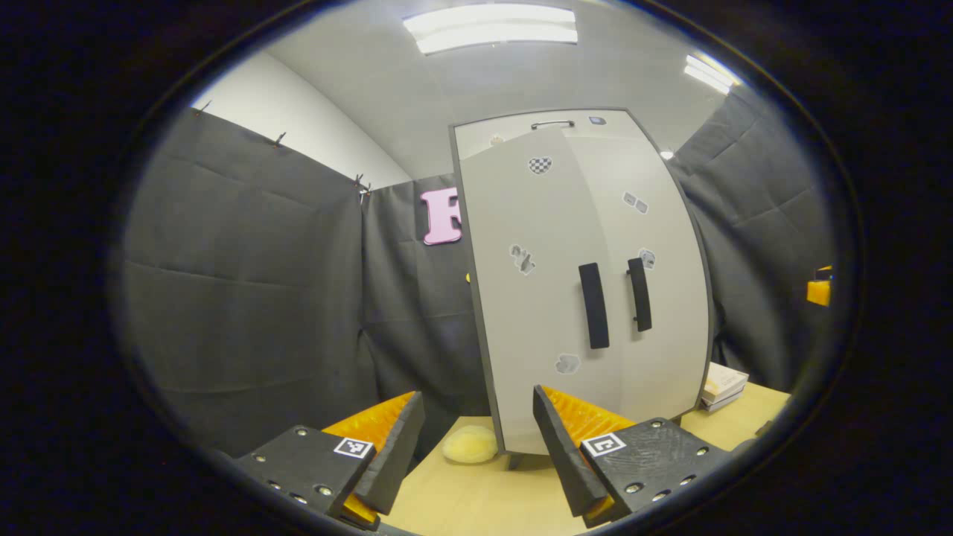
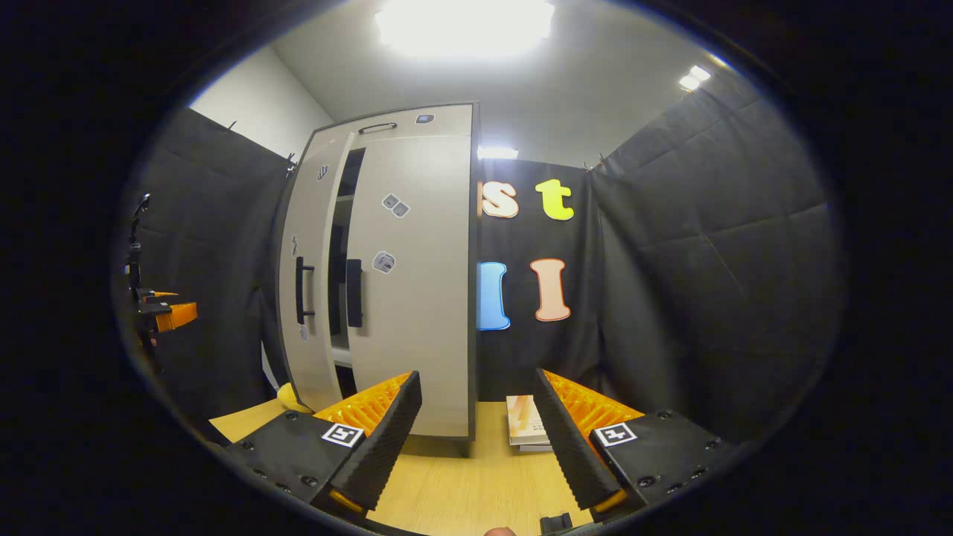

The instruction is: Grasp the bottle in the cabinet with the left hand and place it on the coaster, then close the right door with the right hand and the left door with the left hand.

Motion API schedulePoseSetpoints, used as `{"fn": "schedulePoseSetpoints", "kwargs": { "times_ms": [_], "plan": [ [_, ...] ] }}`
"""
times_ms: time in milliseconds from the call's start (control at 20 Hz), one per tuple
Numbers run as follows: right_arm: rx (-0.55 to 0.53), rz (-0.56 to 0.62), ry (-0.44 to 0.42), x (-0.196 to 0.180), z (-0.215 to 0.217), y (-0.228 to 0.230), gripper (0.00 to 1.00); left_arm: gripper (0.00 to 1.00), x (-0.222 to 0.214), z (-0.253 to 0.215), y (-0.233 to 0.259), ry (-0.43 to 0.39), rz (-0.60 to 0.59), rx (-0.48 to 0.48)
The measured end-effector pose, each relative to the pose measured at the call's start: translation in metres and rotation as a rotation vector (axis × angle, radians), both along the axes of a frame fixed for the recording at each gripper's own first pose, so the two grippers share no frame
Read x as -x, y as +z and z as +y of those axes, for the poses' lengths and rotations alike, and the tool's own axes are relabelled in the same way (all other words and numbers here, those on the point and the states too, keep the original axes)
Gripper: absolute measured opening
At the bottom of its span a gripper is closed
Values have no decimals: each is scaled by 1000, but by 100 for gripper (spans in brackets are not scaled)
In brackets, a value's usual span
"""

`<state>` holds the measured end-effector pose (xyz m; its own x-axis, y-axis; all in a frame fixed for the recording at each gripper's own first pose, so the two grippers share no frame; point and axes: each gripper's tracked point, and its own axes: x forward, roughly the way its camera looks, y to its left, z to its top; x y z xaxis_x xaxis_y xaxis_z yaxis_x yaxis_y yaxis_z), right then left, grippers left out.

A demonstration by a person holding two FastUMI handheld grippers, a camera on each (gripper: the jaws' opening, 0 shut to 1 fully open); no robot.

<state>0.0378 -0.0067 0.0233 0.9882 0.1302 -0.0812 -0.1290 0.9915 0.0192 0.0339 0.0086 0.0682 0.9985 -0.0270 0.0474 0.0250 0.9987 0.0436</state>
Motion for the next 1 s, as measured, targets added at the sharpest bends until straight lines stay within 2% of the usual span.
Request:
{"fn": "schedulePoseSetpoints", "kwargs": {
  "times_ms": [250, 600, 850, 1000],
  "plan": [
    [-19, -46, 1, 24, 22, 9, 96, 86, 25, 22, -19, 25, 9, -40],
    [-24, -54, -7, 52, 39, -2, 96, 87, 61, 48, -43, 51, 10, -1],
    [-34, -42, -12, 63, 42, -8, 94, 87, 68, 53, -46, 54, 8, 19],
    [-42, -36, -18, 64, 40, -9, 96, 86, 69, 53, -43, 53, 2, 12]
  ]
}}
